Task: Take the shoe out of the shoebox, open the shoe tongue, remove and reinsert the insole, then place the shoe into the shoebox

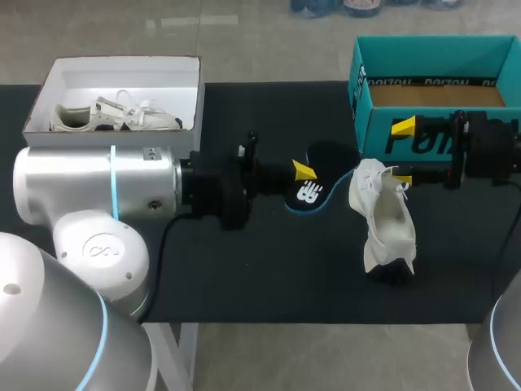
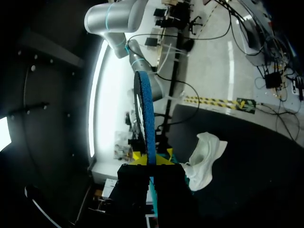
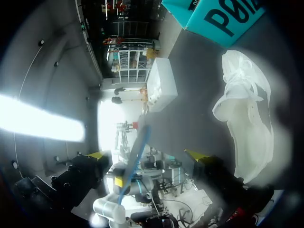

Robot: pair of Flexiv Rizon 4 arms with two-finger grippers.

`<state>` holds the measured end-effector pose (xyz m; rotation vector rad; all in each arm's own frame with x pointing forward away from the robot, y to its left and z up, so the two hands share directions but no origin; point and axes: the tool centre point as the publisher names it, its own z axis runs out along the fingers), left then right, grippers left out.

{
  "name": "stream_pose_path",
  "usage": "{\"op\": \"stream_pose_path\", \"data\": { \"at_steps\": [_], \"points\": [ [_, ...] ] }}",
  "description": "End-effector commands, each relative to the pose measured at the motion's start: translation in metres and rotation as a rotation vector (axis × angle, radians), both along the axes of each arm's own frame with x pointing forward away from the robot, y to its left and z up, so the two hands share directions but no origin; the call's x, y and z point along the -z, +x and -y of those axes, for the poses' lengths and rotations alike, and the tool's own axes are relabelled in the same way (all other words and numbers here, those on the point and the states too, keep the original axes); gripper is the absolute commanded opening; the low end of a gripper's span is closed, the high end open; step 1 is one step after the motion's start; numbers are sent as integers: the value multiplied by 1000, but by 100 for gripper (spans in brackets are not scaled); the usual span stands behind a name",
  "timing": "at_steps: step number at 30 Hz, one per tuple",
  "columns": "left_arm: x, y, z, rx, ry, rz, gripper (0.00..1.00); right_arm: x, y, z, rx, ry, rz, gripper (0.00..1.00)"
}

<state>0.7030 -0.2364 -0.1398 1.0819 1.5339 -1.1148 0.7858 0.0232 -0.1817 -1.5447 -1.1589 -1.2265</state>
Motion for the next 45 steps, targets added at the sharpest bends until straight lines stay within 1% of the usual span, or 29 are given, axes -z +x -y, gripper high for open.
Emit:
{"op": "stream_pose_path", "data": {
  "at_steps": [1, 4, 7, 12, 17, 23, 32, 45],
  "points": [
    [13, 2, 22, -17, -5, 0, 0, 0, -1, -1, 4, -3, -1, 100],
    [21, -1, 30, -41, 5, 16, 0, 0, -1, -1, 4, -3, -1, 100],
    [22, -5, 35, -89, -4, 34, 0, 0, -1, -1, 4, -3, -1, 100],
    [14, -11, 42, -154, -30, 75, 0, 0, -1, -1, 4, -3, -1, 100],
    [5, -11, 51, -189, -28, 98, 0, 0, -1, -1, 4, -3, -1, 100],
    [4, -11, 63, -212, -16, 100, 0, 0, -1, -1, 4, -3, -1, 100],
    [9, -3, 85, -256, 24, 96, 0, 0, -1, -1, 4, -3, -1, 100],
    [21, 16, 118, -299, 66, 116, 0, 0, -1, -1, 4, -3, -1, 100]
  ]
}}
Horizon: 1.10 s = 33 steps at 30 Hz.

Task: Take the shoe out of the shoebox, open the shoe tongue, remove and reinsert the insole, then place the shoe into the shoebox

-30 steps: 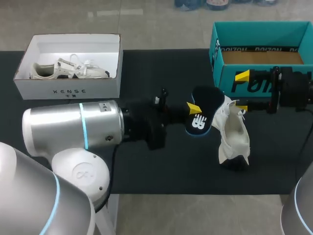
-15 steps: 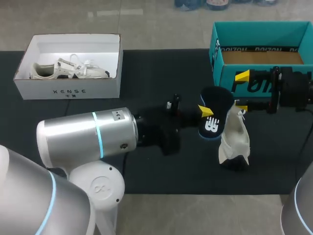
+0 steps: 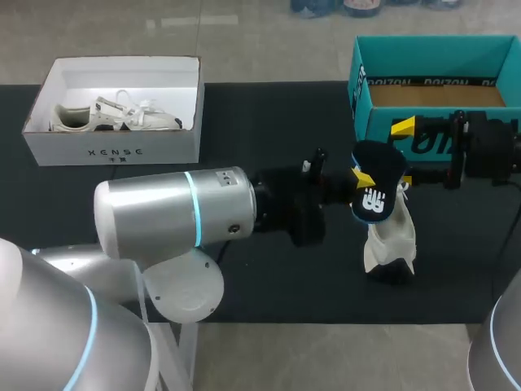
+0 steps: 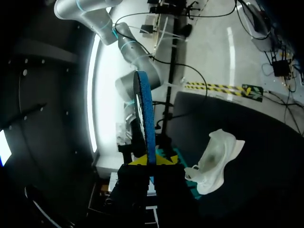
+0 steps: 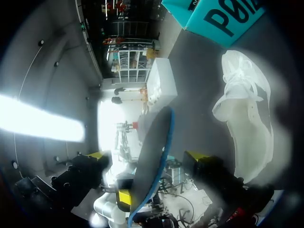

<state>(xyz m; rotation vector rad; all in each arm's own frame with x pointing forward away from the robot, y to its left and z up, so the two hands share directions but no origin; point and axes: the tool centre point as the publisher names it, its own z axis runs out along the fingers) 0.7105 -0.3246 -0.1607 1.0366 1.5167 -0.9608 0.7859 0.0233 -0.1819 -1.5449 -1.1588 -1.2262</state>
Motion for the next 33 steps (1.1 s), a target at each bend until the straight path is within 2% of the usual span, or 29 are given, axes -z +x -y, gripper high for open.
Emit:
{"op": "stream_pose_path", "data": {
  "at_steps": [1, 11, 25, 26, 27, 28, 29, 30, 33],
  "points": [
    [1, 10, 32, -193, 37, 22, 0, 0, -1, -1, 4, -3, -1, 100],
    [6, 12, 38, -224, 45, 25, 0, 0, -1, -1, 4, -3, -1, 100],
    [11, 19, 22, -278, 52, 22, 0, 0, -1, -1, 4, -3, -1, 100],
    [11, 20, 22, -280, 54, 22, 0, 0, -1, -1, 4, -3, -1, 89],
    [12, 20, 22, -280, 56, 22, 0, 0, -1, -1, 4, -3, -1, 46],
    [13, 21, 23, -280, 59, 22, 0, 0, -1, -1, 4, -3, -1, 35],
    [13, 21, 24, -280, 63, 24, 0, 0, -1, -1, 4, -3, -1, 15],
    [14, 22, 24, -280, 64, 24, 0, 0, -1, -1, 4, -3, -1, 0],
    [16, 23, 26, -283, 63, 20, 0, 0, -1, -1, 4, -3, -1, 0]
  ]
}}
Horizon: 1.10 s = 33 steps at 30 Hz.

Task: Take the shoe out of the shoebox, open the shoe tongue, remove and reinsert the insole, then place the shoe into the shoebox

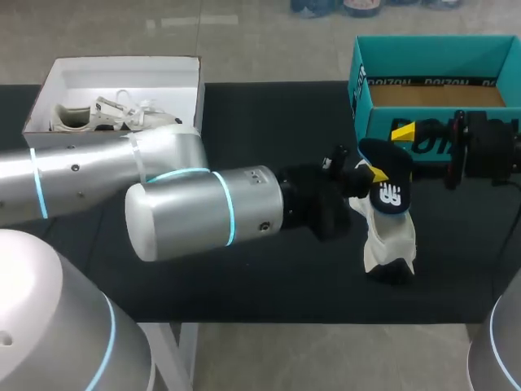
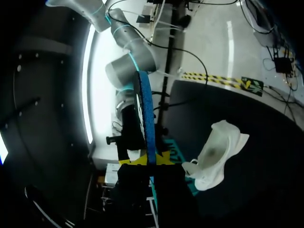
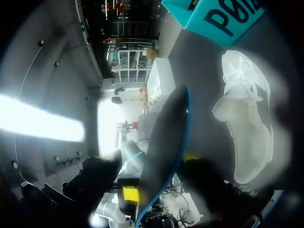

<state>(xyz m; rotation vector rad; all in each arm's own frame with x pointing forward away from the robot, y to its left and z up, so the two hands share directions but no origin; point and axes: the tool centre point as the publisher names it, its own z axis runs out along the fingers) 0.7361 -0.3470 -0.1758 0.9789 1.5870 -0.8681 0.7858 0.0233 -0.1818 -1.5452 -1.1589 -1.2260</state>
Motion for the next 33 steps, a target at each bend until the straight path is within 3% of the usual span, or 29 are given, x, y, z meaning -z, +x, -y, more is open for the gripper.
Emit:
{"op": "stream_pose_path", "data": {
  "at_steps": [1, 17, 18, 19, 25, 33],
  "points": [
    [1, -2, 3, -185, 20, 29, 0, 0, -1, -1, 4, -3, -1, 0],
    [1, 2, 4, -186, -2, 28, 0, 0, -1, -1, 4, -3, -1, 0],
    [1, 2, 4, -185, -3, 24, 6, 0, -1, -1, 4, -3, -1, 0],
    [1, 2, 4, -193, -6, 14, 100, 0, -1, -1, 4, -3, -1, 0],
    [-4, -9, -10, -161, -18, -9, 100, 0, -1, -1, 4, -3, -1, 0],
    [-9, -22, -55, -154, -29, -54, 100, 0, -1, -1, 4, -3, -1, 0]
  ]
}}
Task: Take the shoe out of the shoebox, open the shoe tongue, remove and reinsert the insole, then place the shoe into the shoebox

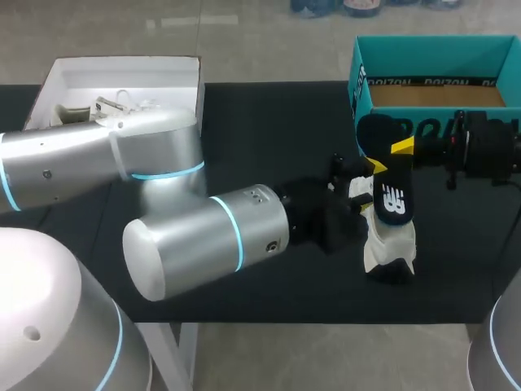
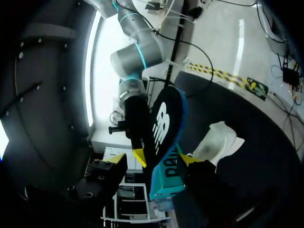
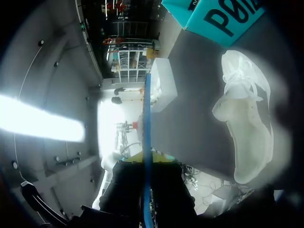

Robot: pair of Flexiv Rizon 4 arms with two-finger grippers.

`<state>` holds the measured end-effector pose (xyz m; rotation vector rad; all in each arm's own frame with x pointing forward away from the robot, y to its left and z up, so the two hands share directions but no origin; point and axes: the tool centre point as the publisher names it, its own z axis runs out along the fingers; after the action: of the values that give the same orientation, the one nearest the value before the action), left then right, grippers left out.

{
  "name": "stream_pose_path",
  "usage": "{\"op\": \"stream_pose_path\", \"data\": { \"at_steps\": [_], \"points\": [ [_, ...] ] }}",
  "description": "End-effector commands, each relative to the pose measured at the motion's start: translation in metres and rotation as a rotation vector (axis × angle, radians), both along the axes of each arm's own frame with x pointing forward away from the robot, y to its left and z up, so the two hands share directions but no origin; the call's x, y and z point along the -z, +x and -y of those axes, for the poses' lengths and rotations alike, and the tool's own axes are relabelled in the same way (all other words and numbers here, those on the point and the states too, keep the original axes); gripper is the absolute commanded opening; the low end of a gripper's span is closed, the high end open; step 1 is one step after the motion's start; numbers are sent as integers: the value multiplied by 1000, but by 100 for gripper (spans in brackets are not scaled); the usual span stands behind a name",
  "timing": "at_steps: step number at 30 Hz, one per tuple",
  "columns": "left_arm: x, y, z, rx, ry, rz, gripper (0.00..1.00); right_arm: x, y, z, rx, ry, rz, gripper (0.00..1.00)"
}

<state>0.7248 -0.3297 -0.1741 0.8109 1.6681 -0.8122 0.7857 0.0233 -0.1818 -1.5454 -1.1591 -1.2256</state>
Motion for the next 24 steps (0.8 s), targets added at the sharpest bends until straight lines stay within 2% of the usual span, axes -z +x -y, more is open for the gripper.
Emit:
{"op": "stream_pose_path", "data": {
  "at_steps": [1, 7, 9, 24],
  "points": [
    [-7, -11, -42, -6, -15, -9, 100, 0, -1, -1, 4, -2, -1, 0],
    [-11, -14, -61, -8, -53, -25, 100, 0, -1, -1, 4, -2, -1, 0],
    [-12, -16, -62, 25, -80, -42, 100, 0, -1, -1, 4, -2, -1, 0],
    [-12, -16, -62, 25, -80, -42, 100, 0, -1, -1, 4, -2, -1, 0]
  ]
}}
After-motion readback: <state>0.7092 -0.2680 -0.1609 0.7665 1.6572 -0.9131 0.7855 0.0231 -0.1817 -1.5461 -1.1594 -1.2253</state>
